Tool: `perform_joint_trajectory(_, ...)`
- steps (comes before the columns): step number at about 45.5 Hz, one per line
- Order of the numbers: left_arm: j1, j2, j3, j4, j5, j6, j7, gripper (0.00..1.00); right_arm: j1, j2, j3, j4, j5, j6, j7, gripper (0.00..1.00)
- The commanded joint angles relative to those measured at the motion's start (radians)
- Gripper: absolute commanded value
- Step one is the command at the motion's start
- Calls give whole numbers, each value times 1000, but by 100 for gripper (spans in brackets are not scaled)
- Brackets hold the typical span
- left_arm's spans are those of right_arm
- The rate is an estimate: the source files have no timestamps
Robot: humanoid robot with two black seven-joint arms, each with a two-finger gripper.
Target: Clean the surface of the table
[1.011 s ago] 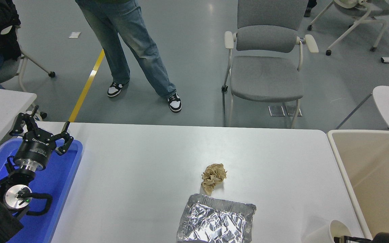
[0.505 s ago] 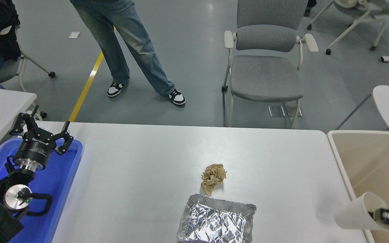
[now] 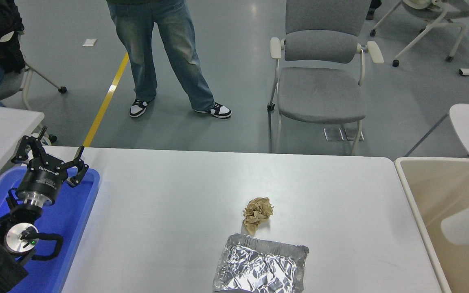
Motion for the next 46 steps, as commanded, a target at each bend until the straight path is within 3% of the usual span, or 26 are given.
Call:
perform_joint_trajectory(1, 0, 0, 0, 0, 0, 0, 0, 100, 33, -37, 55, -2, 18, 85, -1, 0)
perform_joint_trajectory(12, 0, 0, 0, 0, 0, 0, 0, 100, 29, 18, 50, -75, 24, 42, -10, 0)
perform_joint_trajectory(26, 0, 0, -1, 0, 0, 0, 0, 100, -51, 189, -22, -232, 75, -216, -12, 0)
perform_joint_trajectory(35, 0, 0, 0, 0, 0, 0, 0, 100, -188, 337, -69, -416, 138, -412, -14, 0)
perform_joint_trajectory(46, 0, 0, 0, 0, 0, 0, 0, 100, -349, 556, -77, -690, 354, -539, -14, 0)
